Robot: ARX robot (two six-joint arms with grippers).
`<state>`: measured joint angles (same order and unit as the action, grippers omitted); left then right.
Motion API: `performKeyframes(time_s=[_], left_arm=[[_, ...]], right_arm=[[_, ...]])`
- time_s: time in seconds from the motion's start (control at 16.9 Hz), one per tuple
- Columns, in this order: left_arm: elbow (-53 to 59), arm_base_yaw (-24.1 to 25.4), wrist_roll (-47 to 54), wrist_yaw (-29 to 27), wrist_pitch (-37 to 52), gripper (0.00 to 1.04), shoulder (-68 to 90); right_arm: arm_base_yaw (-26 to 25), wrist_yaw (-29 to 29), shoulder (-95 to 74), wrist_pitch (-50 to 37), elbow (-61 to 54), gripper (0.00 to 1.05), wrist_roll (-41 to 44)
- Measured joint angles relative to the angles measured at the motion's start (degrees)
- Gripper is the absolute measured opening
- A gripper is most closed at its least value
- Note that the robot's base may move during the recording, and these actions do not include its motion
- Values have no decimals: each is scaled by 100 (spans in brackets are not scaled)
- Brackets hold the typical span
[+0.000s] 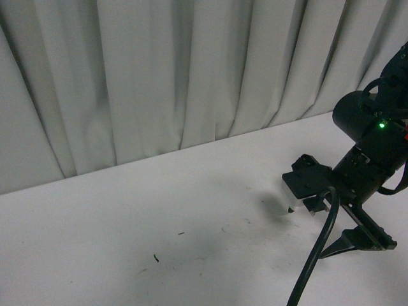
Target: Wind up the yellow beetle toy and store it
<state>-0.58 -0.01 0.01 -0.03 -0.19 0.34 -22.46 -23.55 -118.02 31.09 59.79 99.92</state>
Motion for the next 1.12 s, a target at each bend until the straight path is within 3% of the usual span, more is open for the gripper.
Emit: performKeyframes(time_s=[0.41,0.89,0.94,1.0,1.06,1.12], left_arm=[[0,0,0,0,-2,98,0],[0,0,0,0,-2,98,0],[0,0,0,-2,0,98,0],[0,0,2,0,2,98,0],[0,0,0,0,-4,98,0],[0,0,0,-2,-4,98,0]], right_arm=[[144,-105,682,-422,-46,98,0],[444,-551,2710,-153,970,98,24],[623,-55,3193,-2085,260,91,-817],[809,485,3687,-3397,-527,82,-2017],[1115,1023,4428,-4870,-1679,69,-3790],[1292,1261,4815,-5504,-2203,62,-4999]])
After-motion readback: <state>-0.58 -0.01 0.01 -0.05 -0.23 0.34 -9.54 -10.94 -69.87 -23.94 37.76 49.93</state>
